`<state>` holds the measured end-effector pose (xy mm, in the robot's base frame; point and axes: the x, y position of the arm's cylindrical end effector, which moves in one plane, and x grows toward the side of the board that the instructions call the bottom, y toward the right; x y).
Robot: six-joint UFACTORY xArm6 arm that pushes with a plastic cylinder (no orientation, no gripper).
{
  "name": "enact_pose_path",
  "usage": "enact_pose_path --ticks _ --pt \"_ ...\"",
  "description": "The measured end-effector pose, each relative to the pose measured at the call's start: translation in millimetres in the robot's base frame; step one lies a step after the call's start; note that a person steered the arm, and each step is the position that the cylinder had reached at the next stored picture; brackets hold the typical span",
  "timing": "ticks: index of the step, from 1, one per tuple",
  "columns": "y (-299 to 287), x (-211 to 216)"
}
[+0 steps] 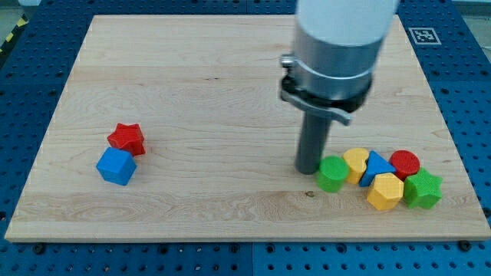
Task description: Slide the blue cube to the top left of the green circle
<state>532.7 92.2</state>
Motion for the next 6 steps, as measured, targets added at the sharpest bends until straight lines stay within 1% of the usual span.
enact_pose_path --ticks 1,2,3,4,5,6 --pt "17.0 1.4" --pt "-0.8 8.5" --pt "-52.6 43.2" --pt "-119.8 76.9" --pt "-208.3 83.8" --pt "-311.8 75.1"
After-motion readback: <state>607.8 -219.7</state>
